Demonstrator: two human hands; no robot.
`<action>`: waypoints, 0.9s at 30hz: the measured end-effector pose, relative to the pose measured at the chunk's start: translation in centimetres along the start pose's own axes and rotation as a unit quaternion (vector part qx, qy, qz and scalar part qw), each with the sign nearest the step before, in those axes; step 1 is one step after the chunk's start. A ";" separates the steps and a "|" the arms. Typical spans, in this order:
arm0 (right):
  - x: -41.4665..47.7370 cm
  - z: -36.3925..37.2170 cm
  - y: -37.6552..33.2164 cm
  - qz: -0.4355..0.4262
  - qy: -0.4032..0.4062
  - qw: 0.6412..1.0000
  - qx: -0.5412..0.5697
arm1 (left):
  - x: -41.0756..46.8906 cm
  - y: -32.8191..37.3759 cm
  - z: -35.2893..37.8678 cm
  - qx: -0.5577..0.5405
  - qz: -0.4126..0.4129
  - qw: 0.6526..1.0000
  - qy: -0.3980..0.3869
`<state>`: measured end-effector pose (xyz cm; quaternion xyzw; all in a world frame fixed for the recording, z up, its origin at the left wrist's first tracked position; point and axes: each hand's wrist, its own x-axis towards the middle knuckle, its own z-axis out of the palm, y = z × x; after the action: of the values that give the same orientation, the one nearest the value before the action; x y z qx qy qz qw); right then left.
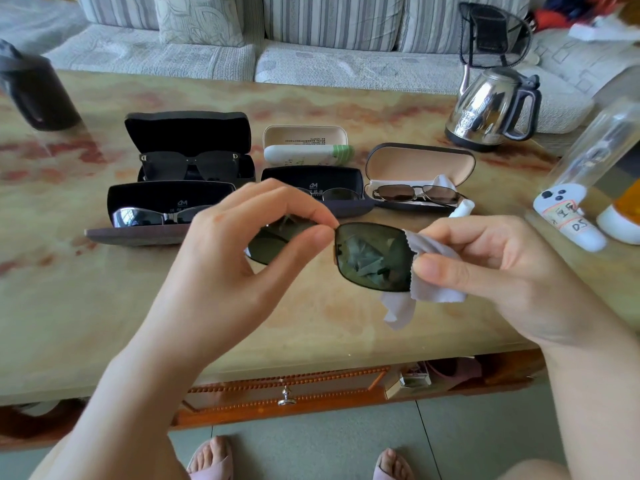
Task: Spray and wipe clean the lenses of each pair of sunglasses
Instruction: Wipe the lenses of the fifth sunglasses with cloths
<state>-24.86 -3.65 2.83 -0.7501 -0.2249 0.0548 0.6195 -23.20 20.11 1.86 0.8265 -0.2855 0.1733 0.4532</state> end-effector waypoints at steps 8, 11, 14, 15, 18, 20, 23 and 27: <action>0.3 -0.3 0.1 -0.016 0.065 0.998 0.010 | -0.1 -0.9 -0.7 0.046 0.035 0.997 -0.046; 0.4 0.0 0.0 -0.017 0.079 0.997 0.007 | -0.2 -0.9 -0.7 0.042 0.034 0.998 -0.042; 0.4 0.1 0.0 -0.027 0.080 0.996 -0.020 | -0.2 -1.1 -0.7 0.054 0.031 0.997 -0.047; 0.4 0.2 0.0 -0.031 0.082 0.996 -0.026 | -0.2 -1.2 -0.6 0.054 0.027 0.997 -0.048; 0.6 0.3 0.0 -0.040 0.101 0.993 -0.052 | -0.2 -1.3 -0.6 0.056 0.024 0.997 -0.046; 0.7 0.5 -0.1 -0.047 0.108 0.990 -0.073 | -0.2 -1.3 -0.5 0.058 0.024 0.997 -0.045; 0.7 0.6 0.0 -0.054 0.133 0.985 -0.099 | -0.2 -1.3 -0.4 0.057 0.019 0.997 -0.045; 0.8 0.8 0.3 -0.058 0.174 0.979 -0.085 | -0.2 -1.4 -0.2 0.048 0.011 0.998 -0.036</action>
<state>-24.33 -2.61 2.49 -0.7839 -0.1604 -0.1322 0.5851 -22.42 20.94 0.95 0.8499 -0.3018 0.1616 0.4006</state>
